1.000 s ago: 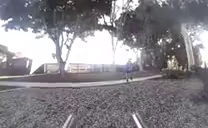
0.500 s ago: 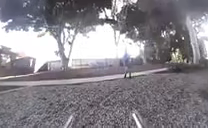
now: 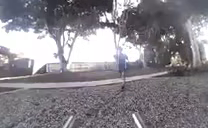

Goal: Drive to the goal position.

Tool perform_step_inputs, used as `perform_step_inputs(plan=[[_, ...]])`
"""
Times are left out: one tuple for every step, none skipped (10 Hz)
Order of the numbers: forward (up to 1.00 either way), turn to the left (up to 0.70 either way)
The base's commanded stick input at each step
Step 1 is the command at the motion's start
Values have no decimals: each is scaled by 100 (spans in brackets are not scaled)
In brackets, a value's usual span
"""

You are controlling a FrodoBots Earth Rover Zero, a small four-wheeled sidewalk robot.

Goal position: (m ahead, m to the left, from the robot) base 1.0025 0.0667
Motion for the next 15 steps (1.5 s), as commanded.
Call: perform_step_inputs(plan=[[39, 0], [19, 0], [0, 0], [0, 0], [0, 0], [0, 0], [0, 0], [0, 0], [0, 0], [0, 0], [0, 0], [23, 0], [64, 0], [70, 0], [70, 0]])
